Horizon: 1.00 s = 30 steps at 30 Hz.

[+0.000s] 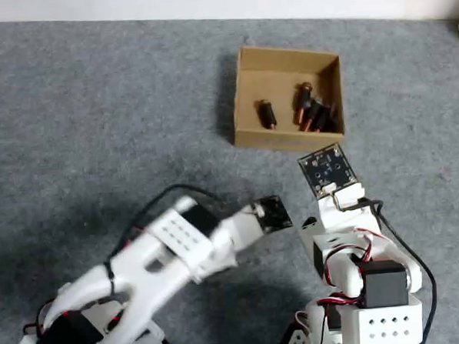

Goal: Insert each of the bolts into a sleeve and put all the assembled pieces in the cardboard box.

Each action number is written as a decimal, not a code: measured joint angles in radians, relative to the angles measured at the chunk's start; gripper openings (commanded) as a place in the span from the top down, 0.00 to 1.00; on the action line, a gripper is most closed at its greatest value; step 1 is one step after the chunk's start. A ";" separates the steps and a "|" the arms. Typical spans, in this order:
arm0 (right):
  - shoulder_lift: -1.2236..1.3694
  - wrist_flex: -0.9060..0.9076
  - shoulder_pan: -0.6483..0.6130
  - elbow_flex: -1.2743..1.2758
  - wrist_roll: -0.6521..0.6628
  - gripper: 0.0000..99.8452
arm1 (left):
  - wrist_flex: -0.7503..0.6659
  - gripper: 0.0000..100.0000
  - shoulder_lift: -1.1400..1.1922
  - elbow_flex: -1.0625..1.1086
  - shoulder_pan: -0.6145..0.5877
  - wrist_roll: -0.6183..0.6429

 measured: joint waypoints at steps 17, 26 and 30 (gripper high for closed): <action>0.000 0.000 0.000 0.000 0.000 0.70 | 0.448 1.00 0.002 -0.155 -0.377 -0.885; 0.000 0.000 0.000 0.000 0.000 0.70 | 0.336 0.80 0.002 -0.155 -0.382 -0.885; 0.000 0.000 0.000 0.000 0.000 0.70 | 0.224 0.78 0.002 -0.157 -0.385 -0.867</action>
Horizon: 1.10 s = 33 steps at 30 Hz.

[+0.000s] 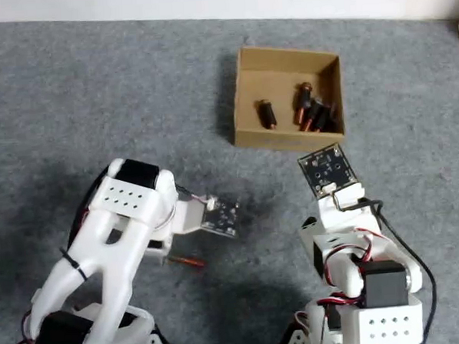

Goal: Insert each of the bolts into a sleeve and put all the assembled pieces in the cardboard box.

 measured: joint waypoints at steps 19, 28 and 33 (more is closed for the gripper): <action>-0.003 0.000 0.000 0.000 0.000 0.70 | -0.235 0.95 0.000 0.055 0.140 1.959; -0.003 0.000 0.000 0.000 0.000 0.70 | -0.238 0.98 0.000 0.227 0.140 2.361; -0.003 0.000 0.000 0.000 0.000 0.70 | -0.238 0.98 0.000 0.238 0.095 2.363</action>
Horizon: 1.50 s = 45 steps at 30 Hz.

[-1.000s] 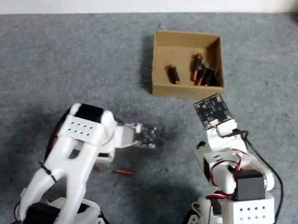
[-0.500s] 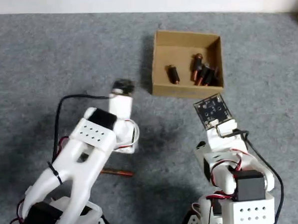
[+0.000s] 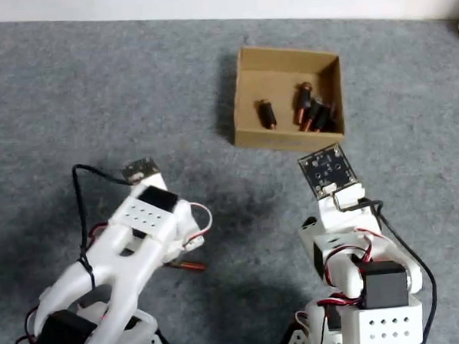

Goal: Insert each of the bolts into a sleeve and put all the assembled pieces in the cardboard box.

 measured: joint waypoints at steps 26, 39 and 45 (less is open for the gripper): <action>0.000 0.000 0.000 0.000 0.000 0.70 | -0.003 0.66 0.000 0.087 0.009 0.140; 0.000 0.000 0.000 0.000 0.000 0.70 | -0.034 0.70 0.000 0.133 0.011 0.147; 0.000 0.000 0.000 0.000 0.000 0.70 | -0.175 0.70 -0.015 0.229 -0.046 0.147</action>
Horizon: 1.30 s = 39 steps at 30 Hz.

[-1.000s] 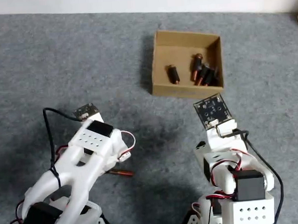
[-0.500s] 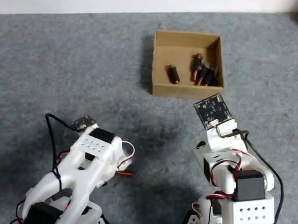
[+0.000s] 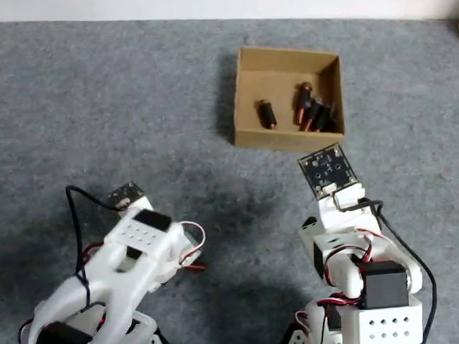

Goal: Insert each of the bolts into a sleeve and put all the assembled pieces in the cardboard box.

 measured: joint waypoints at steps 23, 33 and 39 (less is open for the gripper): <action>0.000 0.000 0.000 0.000 0.000 0.70 | 0.044 0.99 0.008 -0.075 -0.114 0.000; 0.000 0.000 0.000 0.000 0.000 0.70 | 0.066 0.99 0.012 -0.077 -0.152 0.000; 0.000 0.000 0.000 0.000 0.000 0.70 | 0.135 0.99 0.014 -0.104 -0.153 0.000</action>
